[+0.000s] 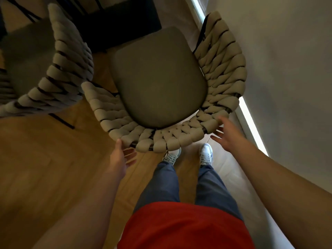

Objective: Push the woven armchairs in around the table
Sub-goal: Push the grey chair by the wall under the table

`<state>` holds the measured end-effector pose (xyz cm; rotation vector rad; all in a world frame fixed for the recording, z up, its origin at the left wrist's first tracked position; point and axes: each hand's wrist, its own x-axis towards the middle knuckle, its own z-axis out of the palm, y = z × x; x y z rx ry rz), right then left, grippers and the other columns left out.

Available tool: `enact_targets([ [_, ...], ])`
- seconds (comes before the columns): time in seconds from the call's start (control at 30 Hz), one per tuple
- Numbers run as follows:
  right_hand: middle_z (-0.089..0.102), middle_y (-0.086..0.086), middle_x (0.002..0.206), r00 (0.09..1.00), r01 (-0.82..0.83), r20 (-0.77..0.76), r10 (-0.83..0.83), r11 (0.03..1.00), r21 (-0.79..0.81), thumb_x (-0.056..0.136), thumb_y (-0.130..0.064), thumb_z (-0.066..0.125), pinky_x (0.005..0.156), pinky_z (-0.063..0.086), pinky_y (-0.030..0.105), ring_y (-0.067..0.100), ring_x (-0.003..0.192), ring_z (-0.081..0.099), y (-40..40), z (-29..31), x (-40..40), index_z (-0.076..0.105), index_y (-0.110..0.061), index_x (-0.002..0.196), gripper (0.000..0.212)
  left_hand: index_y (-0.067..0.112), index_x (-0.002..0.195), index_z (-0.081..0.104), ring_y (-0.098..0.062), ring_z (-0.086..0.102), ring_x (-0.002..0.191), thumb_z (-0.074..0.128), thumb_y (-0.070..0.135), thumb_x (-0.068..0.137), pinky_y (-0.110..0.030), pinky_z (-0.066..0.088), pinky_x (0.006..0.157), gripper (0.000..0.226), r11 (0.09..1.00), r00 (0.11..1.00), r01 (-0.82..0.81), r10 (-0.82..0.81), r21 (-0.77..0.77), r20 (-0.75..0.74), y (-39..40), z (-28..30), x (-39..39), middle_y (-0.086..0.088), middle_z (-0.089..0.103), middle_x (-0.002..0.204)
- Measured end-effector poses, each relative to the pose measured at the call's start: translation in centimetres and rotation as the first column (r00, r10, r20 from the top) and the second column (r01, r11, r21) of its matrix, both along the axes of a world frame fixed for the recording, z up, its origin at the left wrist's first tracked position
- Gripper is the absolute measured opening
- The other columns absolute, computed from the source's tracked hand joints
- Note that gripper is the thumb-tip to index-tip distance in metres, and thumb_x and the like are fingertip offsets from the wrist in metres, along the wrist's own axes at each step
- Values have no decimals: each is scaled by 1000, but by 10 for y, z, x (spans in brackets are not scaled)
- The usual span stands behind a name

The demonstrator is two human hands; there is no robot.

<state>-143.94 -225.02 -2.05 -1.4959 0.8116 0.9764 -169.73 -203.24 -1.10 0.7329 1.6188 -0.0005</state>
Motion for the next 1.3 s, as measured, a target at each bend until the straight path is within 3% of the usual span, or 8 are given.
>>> enact_targets([
  [0.23, 54, 10, 122, 989, -138, -45, 143, 986, 88, 95, -31, 58, 88, 54, 48, 31, 108, 59, -13, 5, 31, 46, -16, 135, 44, 17, 133, 50, -31, 61, 109, 51, 44, 99, -52, 52, 93, 43, 973, 974, -228, 228, 30, -1, -68, 11, 47, -13, 61, 119],
  [0.37, 53, 13, 136, 975, -216, -41, 220, 973, 77, 94, -33, 59, 90, 54, 49, 33, 117, 58, -22, 5, 58, 46, -17, 138, 49, 16, 135, 49, -34, 58, 114, 54, 40, 98, -54, 50, 95, 44, 963, 963, -269, 269, -26, -2, -107, 14, 68, -15, 55, 120],
  [0.63, 52, 12, 133, 936, -332, -87, 340, 939, 91, 86, -34, 71, 82, 57, 53, 36, 115, 58, -12, -12, 94, 41, -18, 138, 63, 11, 143, 42, -34, 59, 109, 53, 28, 100, -50, 50, 89, 47, 923, 922, -376, 381, -79, 71, -116, 4, 104, -17, 57, 131],
  [0.77, 54, 11, 132, 949, -296, -108, 297, 955, 20, 80, -33, 76, 71, 58, 57, 37, 113, 59, -1, -22, 92, 39, -19, 140, 72, 6, 135, 45, -36, 59, 109, 53, 20, 100, -48, 51, 89, 38, 903, 901, -423, 428, -80, 67, -115, 2, 106, -16, 57, 113],
  [0.9, 61, 14, 125, 965, -261, -39, 259, 964, -52, 87, -25, 68, 54, 58, 44, 34, 105, 63, 2, -23, 85, 49, -14, 134, 51, 4, 135, 44, -32, 62, 87, 58, 17, 98, -46, 54, 77, 41, 892, 891, -448, 451, -63, 54, -112, 2, 108, -15, 58, 106],
  [1.07, 60, 12, 118, 972, -236, -10, 236, 967, -98, 90, -22, 65, 69, 58, 47, 33, 106, 62, -1, -10, 89, 50, -14, 131, 44, 3, 136, 45, -34, 64, 89, 61, 11, 94, -46, 58, 69, 46, 888, 887, -447, 456, -110, 76, -113, 3, 109, -17, 60, 101],
  [1.2, 62, 6, 100, 970, -239, 26, 242, 967, -85, 93, -19, 61, 60, 54, 40, 23, 89, 63, -7, -3, 103, 52, -15, 125, 34, 6, 137, 46, -36, 67, 93, 64, 10, 91, -40, 60, 55, 49, 889, 888, -439, 451, -131, 90, -117, 1, 119, -18, 63, 110],
  [1.3, 62, 12, 114, 969, -240, 38, 244, 967, -89, 93, -20, 60, 67, 55, 42, 28, 99, 63, -11, -1, 112, 51, -13, 133, 42, 5, 136, 46, -36, 68, 91, 65, 9, 91, -40, 61, 54, 49, 884, 884, -436, 456, -170, 104, -115, 1, 128, -18, 65, 111],
])
